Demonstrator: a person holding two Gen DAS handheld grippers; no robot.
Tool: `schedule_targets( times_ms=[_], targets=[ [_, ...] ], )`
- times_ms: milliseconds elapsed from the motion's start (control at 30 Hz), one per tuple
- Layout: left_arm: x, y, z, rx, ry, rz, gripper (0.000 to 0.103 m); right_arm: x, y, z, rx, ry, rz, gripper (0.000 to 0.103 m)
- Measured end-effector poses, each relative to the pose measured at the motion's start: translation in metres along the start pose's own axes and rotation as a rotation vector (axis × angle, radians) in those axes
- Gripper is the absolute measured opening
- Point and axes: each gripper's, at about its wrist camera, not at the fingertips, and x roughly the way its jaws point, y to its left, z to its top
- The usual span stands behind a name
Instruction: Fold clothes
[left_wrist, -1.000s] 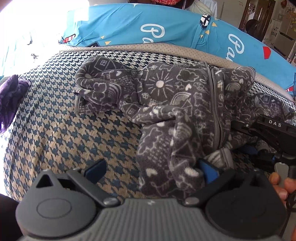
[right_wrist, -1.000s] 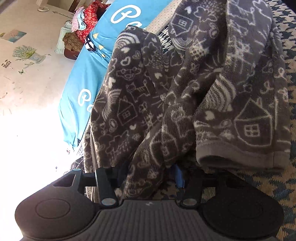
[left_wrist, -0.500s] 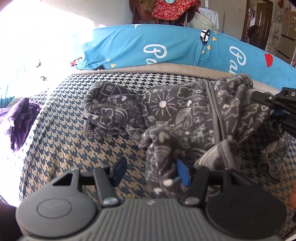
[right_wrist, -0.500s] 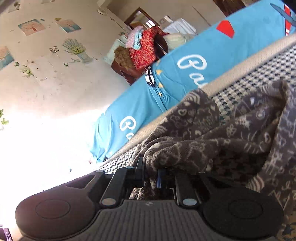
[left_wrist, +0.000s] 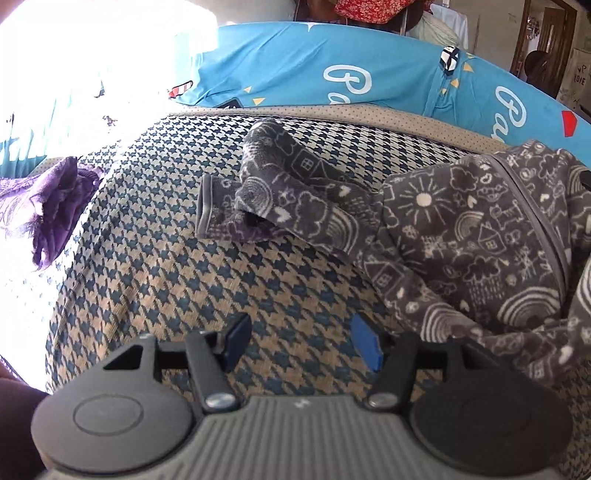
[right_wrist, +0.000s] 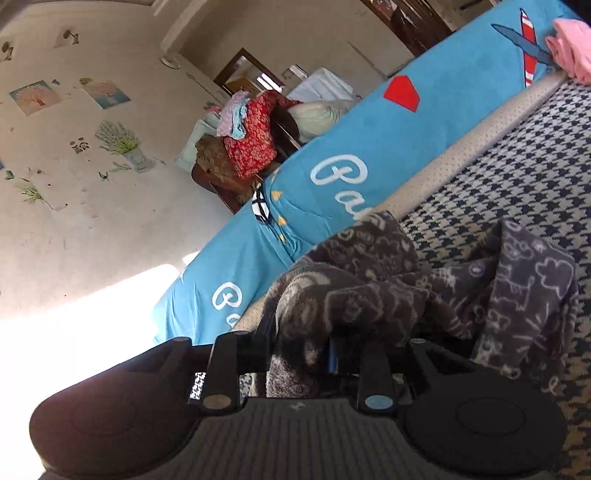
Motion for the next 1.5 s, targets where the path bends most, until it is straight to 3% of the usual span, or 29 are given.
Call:
schedule_targets(
  times_ms=[100,333,567,733,1033,1200,1333,1400,1433,1500],
  targets=[
    [-0.003,-0.009,-0.005,0.024,0.002,-0.015,0.078,-0.01,-0.004,-0.002,-0.031,-0.017,-0.022,0.037],
    [-0.012,-0.022,-0.015,0.046,0.011,-0.061,0.083,-0.038,-0.015,-0.007,-0.002,-0.019,-0.046,0.054],
    [-0.02,-0.035,-0.023,0.085,-0.004,-0.085,0.092,-0.048,-0.027,-0.019,0.058,0.037,-0.032,0.055],
    [-0.022,-0.041,-0.028,0.102,0.002,-0.093,0.092,-0.048,-0.028,-0.027,0.09,0.075,0.006,0.055],
    [-0.02,-0.044,-0.035,0.123,0.001,-0.076,0.099,-0.066,-0.019,-0.044,0.106,0.063,0.078,0.055],
    [-0.018,-0.044,-0.037,0.134,0.0,-0.055,0.103,-0.073,-0.007,-0.055,0.068,0.06,0.123,0.056],
    [-0.014,-0.041,-0.04,0.133,0.026,-0.038,0.103,-0.07,0.005,-0.063,-0.012,0.059,0.067,0.056],
    [-0.012,-0.039,-0.041,0.132,0.038,-0.033,0.103,-0.066,0.009,-0.068,-0.07,0.067,0.022,0.049],
    [-0.012,-0.038,-0.042,0.13,0.043,-0.033,0.103,-0.064,0.012,-0.07,-0.098,0.067,-0.004,0.034],
    [-0.012,-0.035,-0.042,0.118,0.048,-0.035,0.103,-0.062,0.015,-0.074,-0.142,0.068,-0.046,0.019]
  ],
)
